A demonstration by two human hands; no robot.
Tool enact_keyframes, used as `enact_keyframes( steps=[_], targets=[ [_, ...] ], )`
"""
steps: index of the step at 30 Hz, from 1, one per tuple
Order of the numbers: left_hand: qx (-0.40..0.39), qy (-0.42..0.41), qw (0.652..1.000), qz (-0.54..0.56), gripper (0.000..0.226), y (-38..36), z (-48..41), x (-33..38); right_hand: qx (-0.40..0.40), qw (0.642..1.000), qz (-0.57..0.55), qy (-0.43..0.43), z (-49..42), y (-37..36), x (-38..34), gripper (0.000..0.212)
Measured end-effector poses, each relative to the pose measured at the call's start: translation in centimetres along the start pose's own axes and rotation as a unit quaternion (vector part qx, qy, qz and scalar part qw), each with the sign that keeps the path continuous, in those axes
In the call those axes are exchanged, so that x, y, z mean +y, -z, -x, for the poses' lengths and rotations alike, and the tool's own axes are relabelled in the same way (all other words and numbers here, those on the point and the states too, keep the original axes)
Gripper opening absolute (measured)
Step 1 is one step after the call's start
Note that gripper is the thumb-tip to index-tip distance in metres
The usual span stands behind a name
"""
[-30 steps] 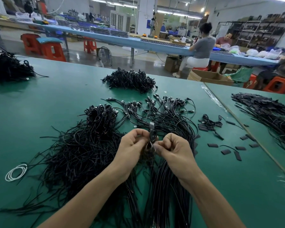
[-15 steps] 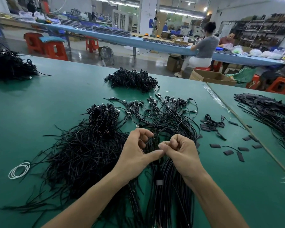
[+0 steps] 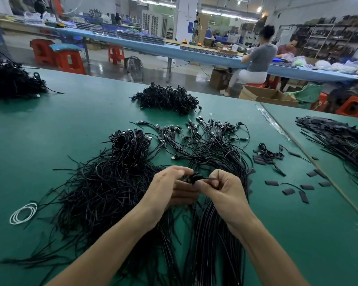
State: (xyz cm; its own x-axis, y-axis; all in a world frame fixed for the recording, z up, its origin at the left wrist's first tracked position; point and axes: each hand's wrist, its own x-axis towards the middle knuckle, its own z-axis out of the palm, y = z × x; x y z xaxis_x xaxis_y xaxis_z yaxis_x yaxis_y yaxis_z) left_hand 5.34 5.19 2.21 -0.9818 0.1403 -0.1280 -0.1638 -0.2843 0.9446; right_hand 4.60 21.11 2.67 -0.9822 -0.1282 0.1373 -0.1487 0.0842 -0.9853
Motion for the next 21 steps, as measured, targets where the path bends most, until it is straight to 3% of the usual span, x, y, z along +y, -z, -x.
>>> enact_keyframes(
  steps=[4,7,12,16,18,21],
  targets=[
    [0.016,-0.019,0.998,-0.054,0.021,0.5,-0.4,0.0,-0.037,0.999,-0.010,-0.026,-0.1,-0.2,1.0,0.043],
    [-0.026,-0.014,0.993,-0.111,0.024,1.6,-0.6,0.3,-0.062,0.997,-0.011,-0.047,0.0,0.0,1.8,0.038],
    [-0.046,-0.025,0.984,-0.173,0.026,3.0,-1.8,0.7,-0.049,0.996,0.003,-0.079,-0.9,-0.2,2.7,0.027],
    [0.071,-0.093,0.957,-0.267,0.019,5.4,-4.3,1.8,-0.030,0.972,0.205,-0.113,-2.7,0.1,3.9,0.009],
    [0.156,-0.147,0.914,-0.345,0.018,6.9,-5.9,2.6,-0.063,0.939,0.320,-0.108,-3.7,-0.3,4.7,0.025],
    [0.245,-0.194,0.854,-0.416,0.016,8.5,-8.3,3.2,-0.100,0.911,0.387,-0.105,-5.2,-1.5,5.6,0.040]
  ],
)
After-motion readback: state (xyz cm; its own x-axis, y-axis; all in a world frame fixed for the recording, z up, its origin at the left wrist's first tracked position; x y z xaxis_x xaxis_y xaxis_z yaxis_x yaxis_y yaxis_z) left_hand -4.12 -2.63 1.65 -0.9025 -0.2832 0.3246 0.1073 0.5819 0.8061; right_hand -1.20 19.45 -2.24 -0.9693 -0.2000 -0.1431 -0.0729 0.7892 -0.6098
